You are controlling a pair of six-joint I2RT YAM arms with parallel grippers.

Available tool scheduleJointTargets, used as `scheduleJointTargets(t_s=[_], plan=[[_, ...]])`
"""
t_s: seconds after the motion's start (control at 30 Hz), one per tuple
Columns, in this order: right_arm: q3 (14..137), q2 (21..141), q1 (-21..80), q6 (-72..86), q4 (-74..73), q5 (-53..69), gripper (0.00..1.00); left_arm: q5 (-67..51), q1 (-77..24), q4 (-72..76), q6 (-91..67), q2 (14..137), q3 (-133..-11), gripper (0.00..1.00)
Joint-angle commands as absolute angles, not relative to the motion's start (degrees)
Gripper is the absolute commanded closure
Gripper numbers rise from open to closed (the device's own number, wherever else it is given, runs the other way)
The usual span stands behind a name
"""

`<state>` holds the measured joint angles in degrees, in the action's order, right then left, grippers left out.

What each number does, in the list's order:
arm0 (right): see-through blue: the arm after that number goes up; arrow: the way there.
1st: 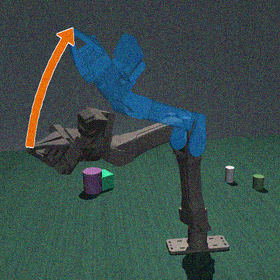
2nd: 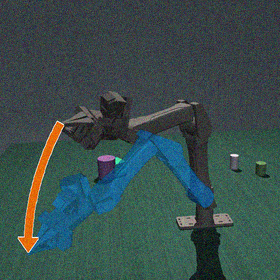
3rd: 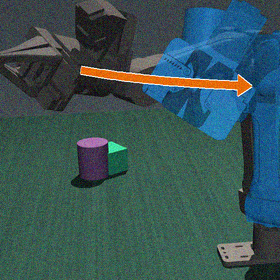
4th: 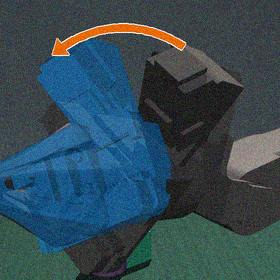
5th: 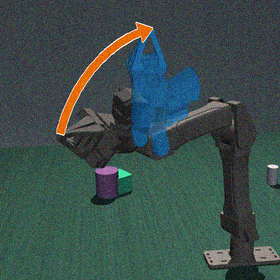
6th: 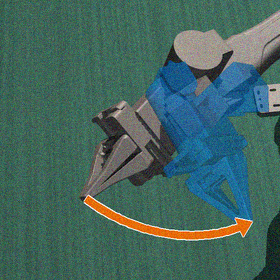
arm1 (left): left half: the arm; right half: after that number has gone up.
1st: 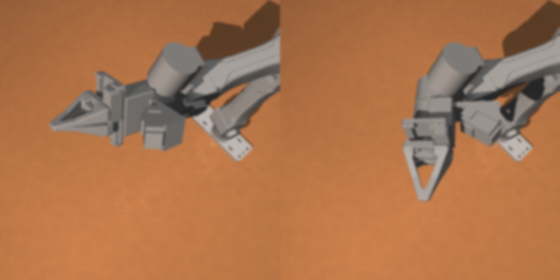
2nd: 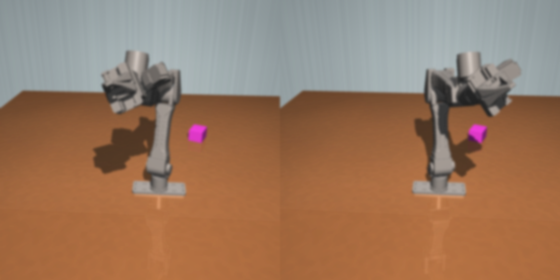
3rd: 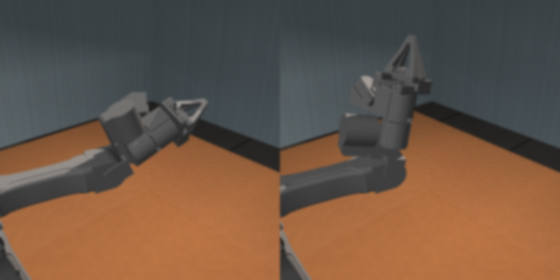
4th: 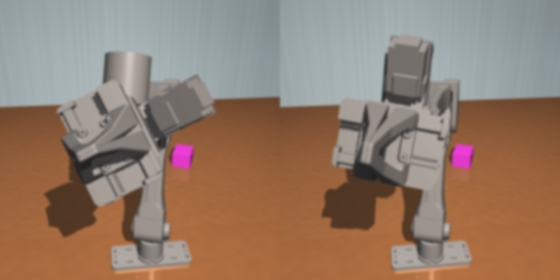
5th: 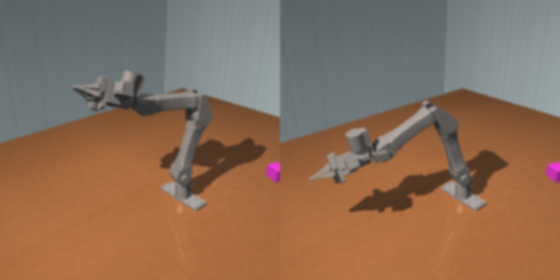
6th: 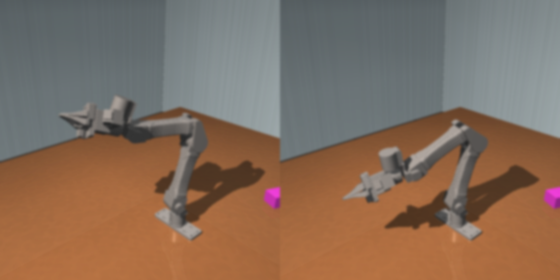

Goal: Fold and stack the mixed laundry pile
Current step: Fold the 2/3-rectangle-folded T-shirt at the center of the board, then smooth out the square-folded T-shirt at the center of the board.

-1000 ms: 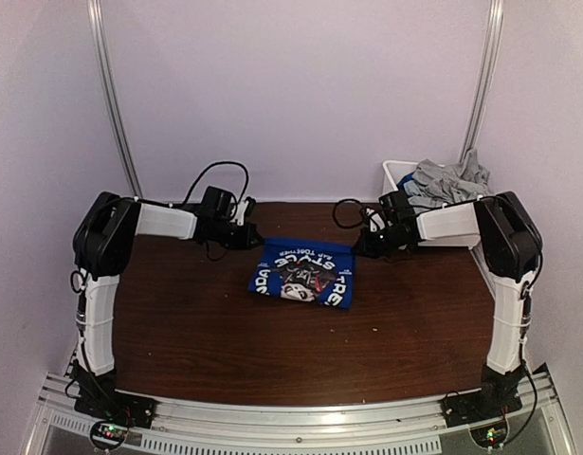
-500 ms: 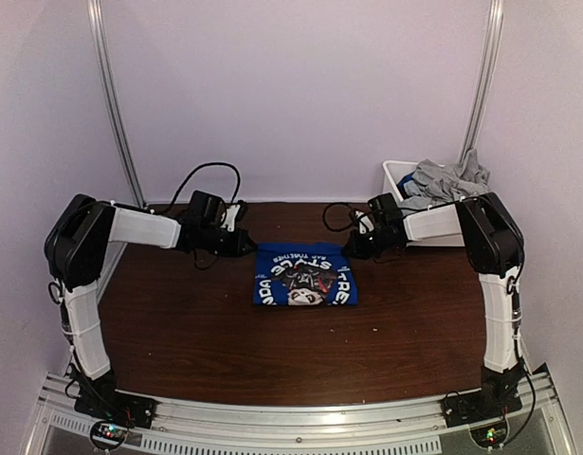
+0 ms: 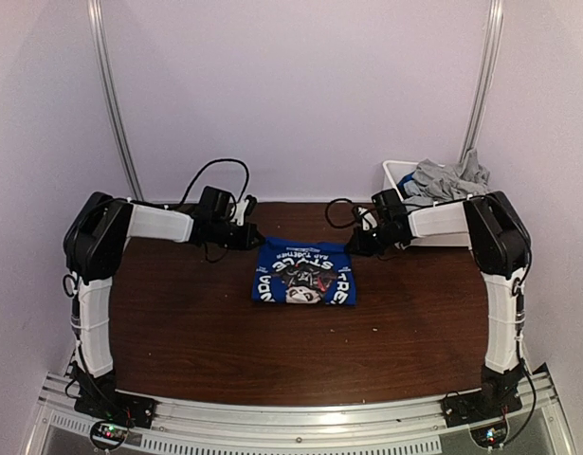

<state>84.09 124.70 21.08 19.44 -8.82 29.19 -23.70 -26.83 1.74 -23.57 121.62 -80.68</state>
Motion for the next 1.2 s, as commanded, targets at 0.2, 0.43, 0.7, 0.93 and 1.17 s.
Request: scheduleJointTargets(t_s=[0.2,0.43,0.7,0.93,1.17], plan=[[81.9,114.8,19.8,19.3,-11.6,27.2,1.0,-21.3,-26.6,2.7,-22.9,121.8,-81.2,1.0],[82.5,117.7,18.5,19.7,-11.9,25.3,1.0,-20.5,-26.6,1.6,-22.9,124.6,-84.1,1.0],[85.4,119.3,17.1,20.2,-10.9,26.7,0.69,-20.2,-25.0,1.6,-24.1,125.5,-86.0,0.69],[79.1,107.7,17.2,20.1,-6.7,33.2,0.35,-20.2,-24.5,4.1,-21.8,114.0,-79.1,0.54],[79.0,111.6,20.5,22.7,-1.8,42.2,0.4,-27.4,-30.1,9.1,-21.6,117.8,-80.5,0.54]])
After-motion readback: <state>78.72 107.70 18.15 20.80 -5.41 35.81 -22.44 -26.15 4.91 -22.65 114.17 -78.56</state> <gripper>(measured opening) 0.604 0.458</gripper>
